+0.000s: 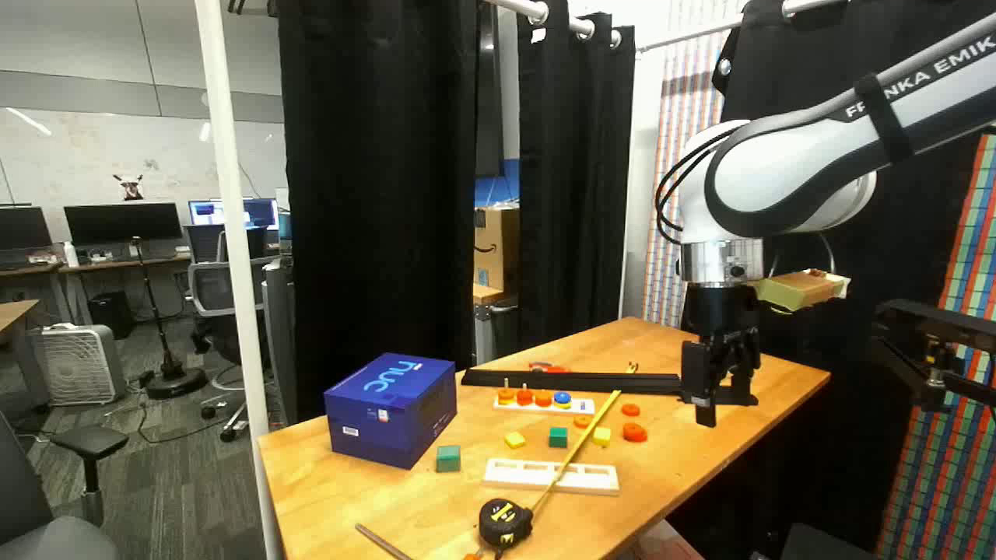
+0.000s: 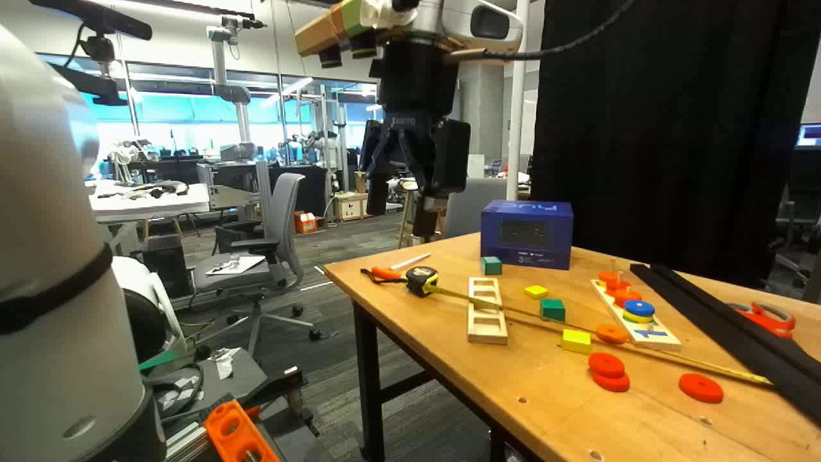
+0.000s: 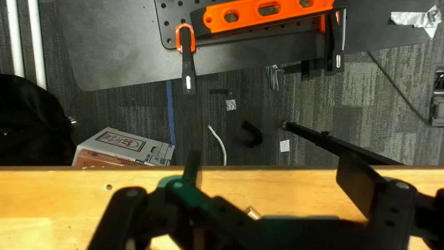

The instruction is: Pick up the blue object and put it on the table.

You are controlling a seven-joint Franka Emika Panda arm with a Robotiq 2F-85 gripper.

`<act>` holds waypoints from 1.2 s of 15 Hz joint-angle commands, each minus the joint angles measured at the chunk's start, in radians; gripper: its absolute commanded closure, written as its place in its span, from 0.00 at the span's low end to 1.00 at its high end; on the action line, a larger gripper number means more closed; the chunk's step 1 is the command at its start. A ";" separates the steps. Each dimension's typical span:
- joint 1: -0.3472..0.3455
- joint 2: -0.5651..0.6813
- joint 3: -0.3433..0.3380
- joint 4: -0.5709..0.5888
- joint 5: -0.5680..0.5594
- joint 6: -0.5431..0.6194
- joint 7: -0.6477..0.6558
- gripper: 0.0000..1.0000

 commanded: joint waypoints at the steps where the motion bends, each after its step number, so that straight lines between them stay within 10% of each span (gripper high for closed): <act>1: -0.005 0.000 0.005 0.001 0.003 -0.002 -0.003 0.00; 18: 0.015 0.165 0.036 0.225 -0.093 0.080 -0.063 0.00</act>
